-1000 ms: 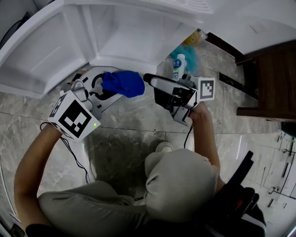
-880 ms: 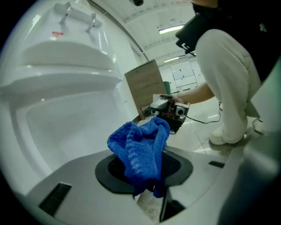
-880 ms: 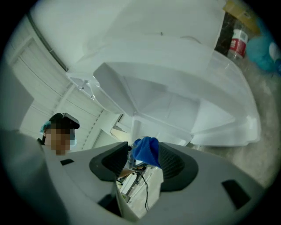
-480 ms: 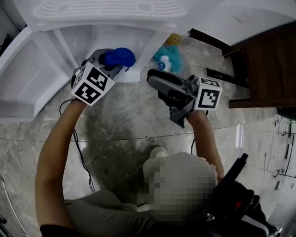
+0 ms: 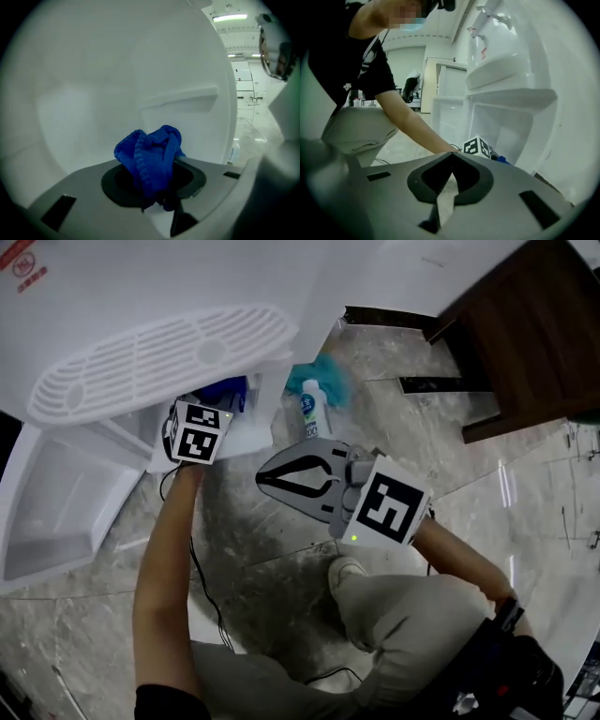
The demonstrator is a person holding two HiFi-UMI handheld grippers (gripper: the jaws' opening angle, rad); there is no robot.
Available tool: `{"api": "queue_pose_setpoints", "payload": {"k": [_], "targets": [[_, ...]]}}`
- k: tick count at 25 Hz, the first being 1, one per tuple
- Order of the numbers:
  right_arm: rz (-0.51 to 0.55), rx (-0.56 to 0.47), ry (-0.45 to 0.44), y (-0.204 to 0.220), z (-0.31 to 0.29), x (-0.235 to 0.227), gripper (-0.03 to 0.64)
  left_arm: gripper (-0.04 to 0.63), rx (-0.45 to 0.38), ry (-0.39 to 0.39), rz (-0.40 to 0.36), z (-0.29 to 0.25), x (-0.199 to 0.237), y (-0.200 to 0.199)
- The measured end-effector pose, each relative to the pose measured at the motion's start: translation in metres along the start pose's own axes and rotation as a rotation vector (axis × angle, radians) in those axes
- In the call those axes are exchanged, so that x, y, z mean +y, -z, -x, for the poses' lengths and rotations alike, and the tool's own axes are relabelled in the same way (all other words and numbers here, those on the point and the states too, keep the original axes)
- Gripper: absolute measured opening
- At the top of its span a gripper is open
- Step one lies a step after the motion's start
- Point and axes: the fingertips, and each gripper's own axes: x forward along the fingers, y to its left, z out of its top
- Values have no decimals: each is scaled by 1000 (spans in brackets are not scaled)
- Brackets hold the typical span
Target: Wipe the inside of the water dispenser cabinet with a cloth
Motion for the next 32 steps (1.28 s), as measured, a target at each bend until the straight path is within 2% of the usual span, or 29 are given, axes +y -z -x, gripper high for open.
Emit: {"api": "queue_pose_setpoints", "payload": {"k": [3,6,9,11,13,16,20,23,25,27,29,32], "targets": [[6,13,-55,-7,-6,18,-2,143,30,-9,-7,-16,-2,7],[-40,-1,-101,-14,-4,35,-2,143,66,-44,-85,-30,6,-4],[-116,-21,-94,-16,3,41,-2,143,107,-107,-197,-44,17,-12],[-171,-37,-66,-18,9,41,-2,138,127,-120,-220,-51,22,-8],[-160,-12,-38,-18,17,43,-2,133,131,-115,-212,-53,22,-3],[-92,16,-13,-22,30,62,-2,133,93,-77,-204,-41,13,-1],[-127,24,-29,-20,37,80,-2,135,72,-38,-279,-31,-5,4],[-168,15,-22,-19,39,79,-2,135,142,-46,-317,-47,5,2],[-187,9,-8,-17,46,78,-2,135,201,-38,-383,-57,14,1],[-198,14,17,-12,56,78,-2,126,219,-21,-433,-60,18,-1],[-222,17,57,-8,65,78,-2,123,195,-18,-395,-60,15,0],[-247,-4,103,-13,62,80,-2,124,118,-21,-258,-48,14,-3]]}}
